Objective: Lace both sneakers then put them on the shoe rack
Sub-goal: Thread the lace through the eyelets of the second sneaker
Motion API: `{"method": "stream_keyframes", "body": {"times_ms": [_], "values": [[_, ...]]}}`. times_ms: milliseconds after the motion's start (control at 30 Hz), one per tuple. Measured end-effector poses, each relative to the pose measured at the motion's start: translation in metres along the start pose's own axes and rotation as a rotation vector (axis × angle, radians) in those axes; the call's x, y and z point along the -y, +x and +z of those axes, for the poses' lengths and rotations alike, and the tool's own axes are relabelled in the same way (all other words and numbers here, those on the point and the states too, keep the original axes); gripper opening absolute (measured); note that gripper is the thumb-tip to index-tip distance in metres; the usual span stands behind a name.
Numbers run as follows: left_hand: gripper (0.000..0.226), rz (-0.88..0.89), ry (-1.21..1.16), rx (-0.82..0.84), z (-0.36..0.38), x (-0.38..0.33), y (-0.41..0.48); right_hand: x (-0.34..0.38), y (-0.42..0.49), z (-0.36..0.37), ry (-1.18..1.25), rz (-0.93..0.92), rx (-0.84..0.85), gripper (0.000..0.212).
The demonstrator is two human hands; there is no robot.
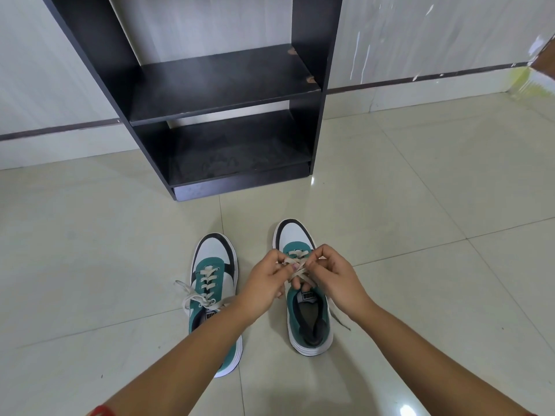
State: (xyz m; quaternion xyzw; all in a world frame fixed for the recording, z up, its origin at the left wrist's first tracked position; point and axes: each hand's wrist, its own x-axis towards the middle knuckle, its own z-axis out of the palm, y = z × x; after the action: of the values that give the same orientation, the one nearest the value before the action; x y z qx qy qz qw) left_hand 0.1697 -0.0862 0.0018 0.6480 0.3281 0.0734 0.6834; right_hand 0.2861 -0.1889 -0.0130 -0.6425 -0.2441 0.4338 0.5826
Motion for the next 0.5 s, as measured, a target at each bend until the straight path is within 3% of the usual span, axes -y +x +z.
{"method": "stream_keyframes", "body": {"times_ms": [100,167,300,500], "values": [[0.013,0.073,0.130,-0.028,-0.003,0.003,-0.003,0.001,0.001,0.000,-0.035,0.028,-0.082,0.011],[0.015,0.182,0.447,-0.081,-0.006,0.005,-0.005,0.001,0.004,-0.001,-0.075,0.068,-0.096,0.011],[0.023,0.678,1.132,-0.211,-0.010,0.009,-0.003,0.009,0.009,0.001,-0.084,0.167,-0.051,0.013],[0.036,0.980,1.343,-0.224,-0.011,0.014,0.001,0.019,0.013,-0.003,-0.072,0.355,0.056,0.016]]}}
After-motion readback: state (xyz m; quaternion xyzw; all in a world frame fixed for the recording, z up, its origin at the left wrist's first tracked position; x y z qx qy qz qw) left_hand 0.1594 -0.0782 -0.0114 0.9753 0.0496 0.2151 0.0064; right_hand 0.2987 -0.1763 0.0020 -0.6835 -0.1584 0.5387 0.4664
